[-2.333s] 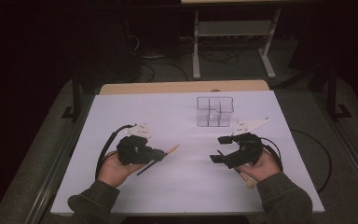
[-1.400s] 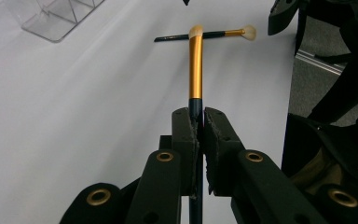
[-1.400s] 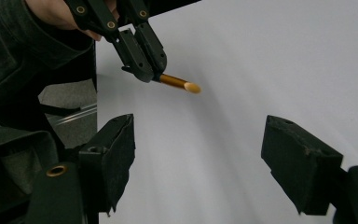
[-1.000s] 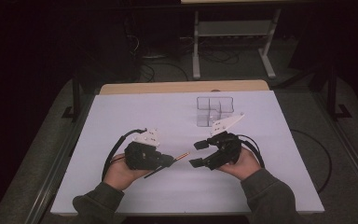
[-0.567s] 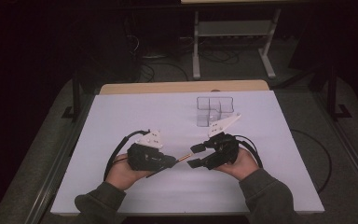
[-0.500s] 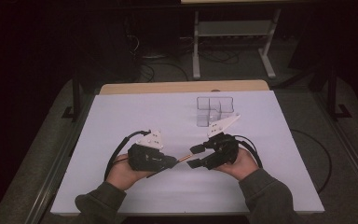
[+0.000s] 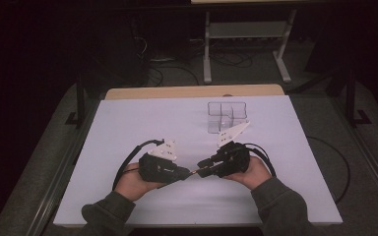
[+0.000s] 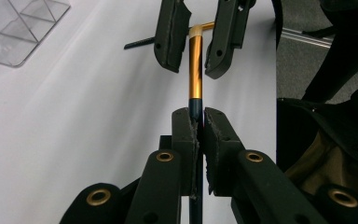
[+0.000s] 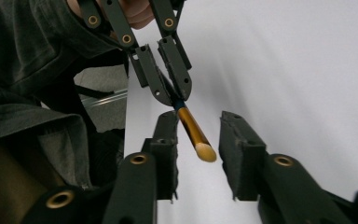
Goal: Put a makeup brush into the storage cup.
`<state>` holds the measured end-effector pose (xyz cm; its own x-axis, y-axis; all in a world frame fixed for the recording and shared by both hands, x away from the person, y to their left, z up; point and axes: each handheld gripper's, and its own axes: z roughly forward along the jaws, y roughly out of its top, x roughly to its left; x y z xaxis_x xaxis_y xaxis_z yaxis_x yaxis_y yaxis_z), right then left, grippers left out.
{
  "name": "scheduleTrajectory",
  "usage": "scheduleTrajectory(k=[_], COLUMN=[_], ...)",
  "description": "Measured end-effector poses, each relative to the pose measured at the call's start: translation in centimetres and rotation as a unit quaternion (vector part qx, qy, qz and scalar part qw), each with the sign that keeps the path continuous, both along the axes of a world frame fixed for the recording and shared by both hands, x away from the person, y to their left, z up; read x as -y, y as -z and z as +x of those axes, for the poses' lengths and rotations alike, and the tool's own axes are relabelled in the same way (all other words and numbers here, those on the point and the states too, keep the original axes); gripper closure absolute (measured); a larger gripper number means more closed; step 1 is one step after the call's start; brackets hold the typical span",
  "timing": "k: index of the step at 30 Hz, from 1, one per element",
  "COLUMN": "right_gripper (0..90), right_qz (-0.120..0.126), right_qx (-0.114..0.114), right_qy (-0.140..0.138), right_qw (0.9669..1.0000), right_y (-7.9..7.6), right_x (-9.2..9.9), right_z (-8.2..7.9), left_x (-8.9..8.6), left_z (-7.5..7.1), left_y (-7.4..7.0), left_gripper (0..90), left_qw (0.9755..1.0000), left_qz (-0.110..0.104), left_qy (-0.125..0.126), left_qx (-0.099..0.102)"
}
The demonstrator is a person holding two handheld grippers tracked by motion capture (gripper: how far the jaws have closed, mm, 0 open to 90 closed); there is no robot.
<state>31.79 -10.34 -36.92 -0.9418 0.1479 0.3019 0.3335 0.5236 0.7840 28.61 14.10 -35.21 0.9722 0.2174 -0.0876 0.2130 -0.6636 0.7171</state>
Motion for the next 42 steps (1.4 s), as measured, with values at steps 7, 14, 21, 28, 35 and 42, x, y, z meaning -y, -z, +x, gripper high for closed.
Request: scheduleTrajectory(k=[7, 14, 21, 28, 35, 42], right_gripper=[78.6, 83.2, 83.6, 83.6, 83.5, 83.5], right_qz=[0.007, 0.025, 0.021, 0.024, 0.013, 0.012], right_qx=[-0.010, -0.014, -0.006, 0.006, 0.014, 0.016], right_qy=[-0.011, -0.033, -0.040, -0.035, -0.029, -0.029], right_qw=[0.9999, 0.9991, 0.9989, 0.9991, 0.9994, 0.9994], right_y=[0.2, 0.7, 0.6, 0.1, -0.5, -0.9], right_x=[0.1, 0.3, 0.4, 0.8, 1.4, 1.7], right_z=[0.1, 0.0, -0.3, -0.4, -0.5, -0.5], left_x=[0.0, 0.5, 0.7, 0.7, 0.4, 0.4], left_z=[0.0, -0.2, -0.1, 0.0, 0.0, 0.0], left_y=[0.0, 0.4, 0.5, 0.8, 0.9, 1.2], left_gripper=[83.2, 83.0, 82.3, 74.1, 73.8, 76.1], left_qw=[1.0000, 0.9995, 0.9994, 0.9987, 0.9980, 0.9973], left_qz=[0.004, 0.024, 0.020, 0.041, 0.056, 0.068], left_qy=[0.004, 0.019, 0.026, 0.026, 0.023, 0.023], left_qx=[0.003, 0.004, -0.009, -0.015, -0.017, -0.016])
